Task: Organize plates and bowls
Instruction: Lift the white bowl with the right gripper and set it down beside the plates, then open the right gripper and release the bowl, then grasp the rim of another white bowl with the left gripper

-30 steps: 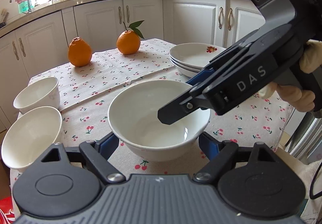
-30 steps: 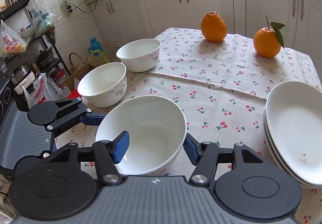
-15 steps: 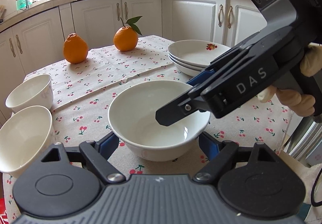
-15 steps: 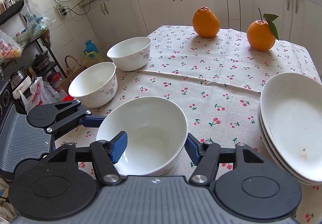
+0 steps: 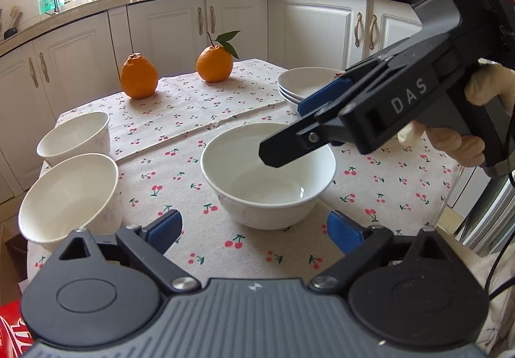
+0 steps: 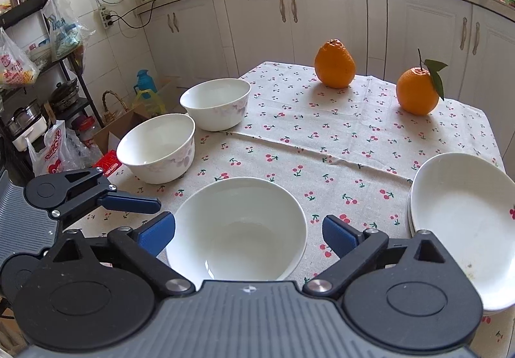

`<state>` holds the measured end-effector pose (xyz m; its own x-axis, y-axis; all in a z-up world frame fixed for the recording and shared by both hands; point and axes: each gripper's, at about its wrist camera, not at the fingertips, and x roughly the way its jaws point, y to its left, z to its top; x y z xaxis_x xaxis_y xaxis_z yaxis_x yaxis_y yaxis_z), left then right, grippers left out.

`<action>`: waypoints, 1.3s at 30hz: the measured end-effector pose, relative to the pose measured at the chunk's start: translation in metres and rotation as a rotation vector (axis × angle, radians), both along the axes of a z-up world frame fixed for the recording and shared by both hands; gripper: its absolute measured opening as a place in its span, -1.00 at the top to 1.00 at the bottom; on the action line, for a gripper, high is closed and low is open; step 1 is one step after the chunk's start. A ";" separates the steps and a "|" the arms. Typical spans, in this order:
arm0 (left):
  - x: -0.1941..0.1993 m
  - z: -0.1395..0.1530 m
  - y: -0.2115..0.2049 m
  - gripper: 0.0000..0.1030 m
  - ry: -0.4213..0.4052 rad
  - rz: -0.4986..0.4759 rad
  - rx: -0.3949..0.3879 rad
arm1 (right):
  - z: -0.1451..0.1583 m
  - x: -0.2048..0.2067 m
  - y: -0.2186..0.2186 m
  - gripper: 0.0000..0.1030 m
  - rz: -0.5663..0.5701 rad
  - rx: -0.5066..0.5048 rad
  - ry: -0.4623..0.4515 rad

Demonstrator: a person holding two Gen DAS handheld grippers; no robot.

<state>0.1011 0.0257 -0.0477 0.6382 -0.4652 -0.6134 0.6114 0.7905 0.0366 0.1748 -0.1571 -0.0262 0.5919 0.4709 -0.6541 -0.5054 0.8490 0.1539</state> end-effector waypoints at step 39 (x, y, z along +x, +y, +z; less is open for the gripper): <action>0.127 0.012 0.136 -0.66 0.183 0.343 -0.159 | -0.013 0.041 0.151 -1.00 0.340 -0.262 -0.096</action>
<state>0.2284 0.1619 -0.0353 0.6595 -0.3426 -0.6691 0.2970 0.9364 -0.1868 0.2154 -0.0060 -0.0389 0.4957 0.4754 -0.7268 -0.7646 0.6358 -0.1055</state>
